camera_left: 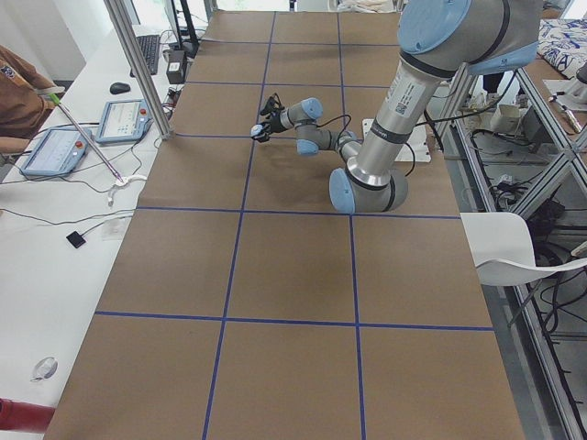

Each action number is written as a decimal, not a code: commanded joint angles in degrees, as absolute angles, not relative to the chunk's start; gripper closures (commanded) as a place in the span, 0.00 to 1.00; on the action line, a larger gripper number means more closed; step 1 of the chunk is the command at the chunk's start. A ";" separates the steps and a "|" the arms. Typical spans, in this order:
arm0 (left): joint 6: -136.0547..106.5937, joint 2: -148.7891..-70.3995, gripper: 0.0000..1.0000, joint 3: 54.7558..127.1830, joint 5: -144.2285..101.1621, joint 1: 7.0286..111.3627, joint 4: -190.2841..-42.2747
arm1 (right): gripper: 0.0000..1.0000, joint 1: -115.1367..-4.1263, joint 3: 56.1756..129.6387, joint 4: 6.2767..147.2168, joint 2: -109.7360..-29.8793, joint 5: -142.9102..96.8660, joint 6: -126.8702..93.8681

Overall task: Place and press bell with both arms
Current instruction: 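Move the left gripper with the bell over the table toward its center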

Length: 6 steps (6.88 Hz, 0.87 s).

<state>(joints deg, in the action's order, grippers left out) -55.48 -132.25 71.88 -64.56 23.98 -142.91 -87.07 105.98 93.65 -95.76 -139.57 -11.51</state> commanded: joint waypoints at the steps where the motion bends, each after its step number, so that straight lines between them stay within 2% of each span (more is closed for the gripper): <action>1: -53.18 -134.91 1.00 69.62 -64.95 23.29 -143.17 | 0.00 -86.92 105.73 93.69 -95.71 -139.57 -11.51; 3: -53.17 -138.06 1.00 64.45 -64.86 22.68 -143.17 | 0.00 -86.92 105.47 93.69 -95.71 -139.57 -11.51; 6: -53.17 -138.69 1.00 63.90 -64.95 21.80 -143.09 | 0.00 -86.92 105.21 93.69 -95.98 -139.57 -11.43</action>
